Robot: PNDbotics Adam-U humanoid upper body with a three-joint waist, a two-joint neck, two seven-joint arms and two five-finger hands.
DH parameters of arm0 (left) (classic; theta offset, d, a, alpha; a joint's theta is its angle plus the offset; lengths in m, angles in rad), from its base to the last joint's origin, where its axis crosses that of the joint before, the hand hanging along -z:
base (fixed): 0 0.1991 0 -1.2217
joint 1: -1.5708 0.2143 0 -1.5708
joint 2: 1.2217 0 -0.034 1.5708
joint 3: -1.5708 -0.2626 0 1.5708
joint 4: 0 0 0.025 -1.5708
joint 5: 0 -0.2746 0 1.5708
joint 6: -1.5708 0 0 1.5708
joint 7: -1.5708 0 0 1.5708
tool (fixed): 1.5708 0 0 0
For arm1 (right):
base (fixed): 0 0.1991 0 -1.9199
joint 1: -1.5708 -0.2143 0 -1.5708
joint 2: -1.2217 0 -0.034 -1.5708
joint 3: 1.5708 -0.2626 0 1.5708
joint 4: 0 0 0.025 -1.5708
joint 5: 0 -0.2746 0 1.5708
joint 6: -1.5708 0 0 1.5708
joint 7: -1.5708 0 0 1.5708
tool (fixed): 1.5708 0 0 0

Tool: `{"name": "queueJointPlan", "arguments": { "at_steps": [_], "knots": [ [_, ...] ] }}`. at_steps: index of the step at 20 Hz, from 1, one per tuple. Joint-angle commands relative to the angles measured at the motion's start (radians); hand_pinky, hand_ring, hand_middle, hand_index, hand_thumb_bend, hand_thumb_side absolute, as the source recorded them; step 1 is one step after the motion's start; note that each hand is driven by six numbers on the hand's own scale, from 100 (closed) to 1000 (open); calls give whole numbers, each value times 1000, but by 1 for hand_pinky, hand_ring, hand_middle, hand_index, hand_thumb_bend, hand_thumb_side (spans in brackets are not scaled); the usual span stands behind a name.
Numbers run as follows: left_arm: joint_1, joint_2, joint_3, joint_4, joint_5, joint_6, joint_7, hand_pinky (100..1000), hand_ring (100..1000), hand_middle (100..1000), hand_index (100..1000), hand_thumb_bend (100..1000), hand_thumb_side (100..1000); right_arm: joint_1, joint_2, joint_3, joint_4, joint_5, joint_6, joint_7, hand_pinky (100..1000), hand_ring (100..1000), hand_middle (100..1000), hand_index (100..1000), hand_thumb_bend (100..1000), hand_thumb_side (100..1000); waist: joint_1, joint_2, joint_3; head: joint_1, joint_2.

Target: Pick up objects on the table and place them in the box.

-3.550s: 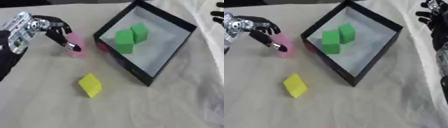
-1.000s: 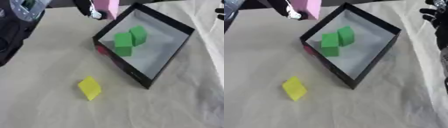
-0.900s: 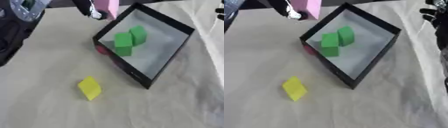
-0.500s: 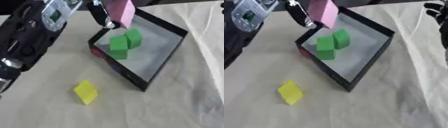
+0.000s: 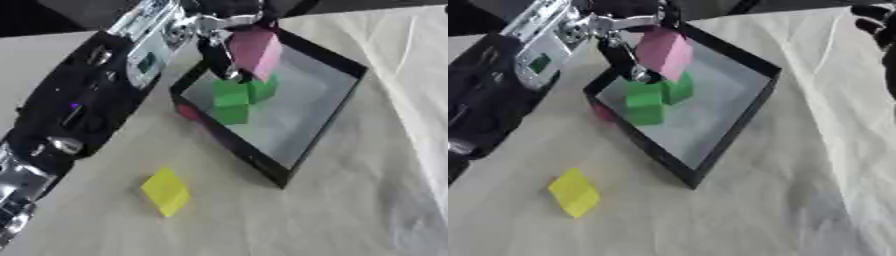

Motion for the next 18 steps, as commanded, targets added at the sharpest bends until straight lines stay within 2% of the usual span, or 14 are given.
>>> {"name": "queueJointPlan", "arguments": {
  "at_steps": [1,4,5,6,10,12,14,18],
  "knots": [
    [-3,3,22,34,-48,-16,0,879,854,862,910,580,425,-14,-14,-4,-22,2,3,1,882,784,816,904,100,646,2,-5,0,-2,-13],
    [5,3,36,47,-59,-21,23,895,872,886,937,738,541,-11,-15,-4,-21,2,4,1,882,784,817,904,100,649,1,-5,3,-7,-10],
    [7,6,40,48,-55,-21,33,893,868,880,934,745,549,-10,-15,-4,-20,2,4,1,882,784,816,903,100,650,0,-5,4,-9,-9],
    [7,11,43,47,-47,-22,43,892,867,878,931,735,547,-9,-16,-4,-20,2,4,1,882,784,816,903,100,651,-1,-6,6,-10,-8],
    [-4,65,54,-13,7,-4,99,879,844,848,907,599,494,1,-23,-8,-17,2,2,-3,882,784,817,903,100,650,-2,-14,19,-23,4],
    [-5,104,56,-58,37,3,128,871,830,829,889,505,462,9,-28,-11,-15,1,1,-6,882,784,816,903,100,650,-3,-21,27,-34,13],
    [0,147,50,-105,71,12,152,862,817,811,870,473,439,16,-33,-12,-14,1,0,-9,882,784,816,903,100,651,-4,-26,35,-46,19],
    [18,260,26,-251,321,86,113,850,797,788,852,426,442,35,-43,-18,-9,3,-2,-14,882,784,816,903,100,650,-7,-35,52,-76,33]
  ]
}}
